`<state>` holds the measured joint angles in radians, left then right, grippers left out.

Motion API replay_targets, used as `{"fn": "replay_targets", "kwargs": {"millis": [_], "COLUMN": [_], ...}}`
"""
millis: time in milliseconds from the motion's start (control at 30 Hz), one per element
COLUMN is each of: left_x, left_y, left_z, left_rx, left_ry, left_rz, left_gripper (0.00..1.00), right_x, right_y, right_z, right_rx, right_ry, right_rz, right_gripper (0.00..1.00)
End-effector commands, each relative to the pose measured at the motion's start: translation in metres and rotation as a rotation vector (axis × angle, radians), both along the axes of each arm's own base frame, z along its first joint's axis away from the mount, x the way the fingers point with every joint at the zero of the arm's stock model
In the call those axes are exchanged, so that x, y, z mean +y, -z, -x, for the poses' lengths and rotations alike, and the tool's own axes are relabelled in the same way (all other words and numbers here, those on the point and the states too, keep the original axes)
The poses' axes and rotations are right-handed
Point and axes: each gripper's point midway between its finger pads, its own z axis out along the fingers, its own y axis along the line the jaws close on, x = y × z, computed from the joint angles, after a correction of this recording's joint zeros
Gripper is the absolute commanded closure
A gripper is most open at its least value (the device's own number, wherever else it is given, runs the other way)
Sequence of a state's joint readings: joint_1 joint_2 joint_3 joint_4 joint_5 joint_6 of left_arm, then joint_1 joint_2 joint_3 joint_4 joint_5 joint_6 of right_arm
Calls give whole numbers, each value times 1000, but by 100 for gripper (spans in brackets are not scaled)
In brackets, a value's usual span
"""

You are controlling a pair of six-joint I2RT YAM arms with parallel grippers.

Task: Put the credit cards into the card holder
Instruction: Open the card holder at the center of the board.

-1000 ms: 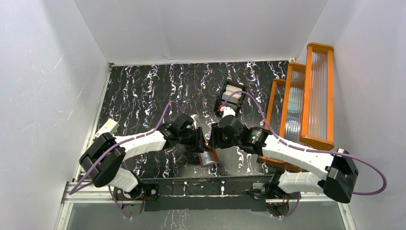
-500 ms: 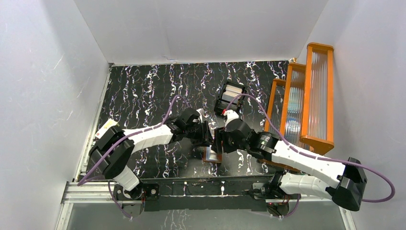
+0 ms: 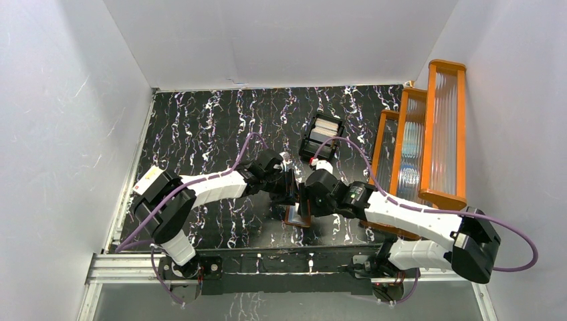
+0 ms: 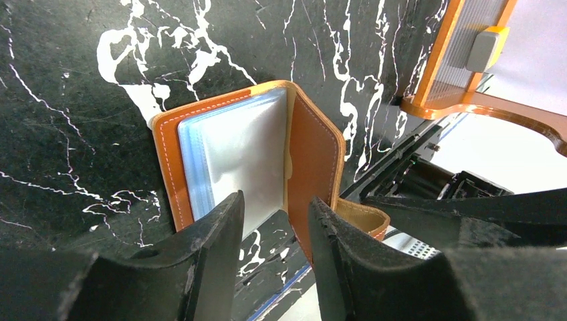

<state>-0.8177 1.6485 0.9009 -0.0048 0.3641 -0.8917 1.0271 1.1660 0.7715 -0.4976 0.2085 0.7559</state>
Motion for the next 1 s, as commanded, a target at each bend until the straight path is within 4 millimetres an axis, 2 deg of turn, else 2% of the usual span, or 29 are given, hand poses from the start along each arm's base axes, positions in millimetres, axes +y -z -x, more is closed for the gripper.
{"fn": "replay_targets", "kwargs": {"millis": [0,100,333,433,567,733,800,967], "left_x": [-13,-14,-15,-14,8,31,42,79], "left_y": [-17,-14,-14,-18,-16,-19,-19,-27], "left_z": [-1,0,3,4,-1,0,3,12], "left_rx": [-2,8,13,22,28,-4,-6,-44], "left_ry": [24,25,24,11,-35,-68,-85,-141], "left_rz": [58,62,75,82,11,-50,-66,-57], "left_gripper": [61,61,62,62,63,63,63,48], "right_x": [7,12,6,4,-7,-12,-5,8], "right_y": [-12,-10,4,6,9,3,-8,-36], "right_z": [-11,-12,-16,-15,-14,-14,-17,-21], "right_rx": [-26,-14,3,14,-2,-32,-61,-104], "right_ry": [79,90,138,143,169,187,171,151], "right_rz": [-54,-66,-1,14,26,-18,-81,-194], "right_gripper": [28,29,35,45,75,99,100,100]}}
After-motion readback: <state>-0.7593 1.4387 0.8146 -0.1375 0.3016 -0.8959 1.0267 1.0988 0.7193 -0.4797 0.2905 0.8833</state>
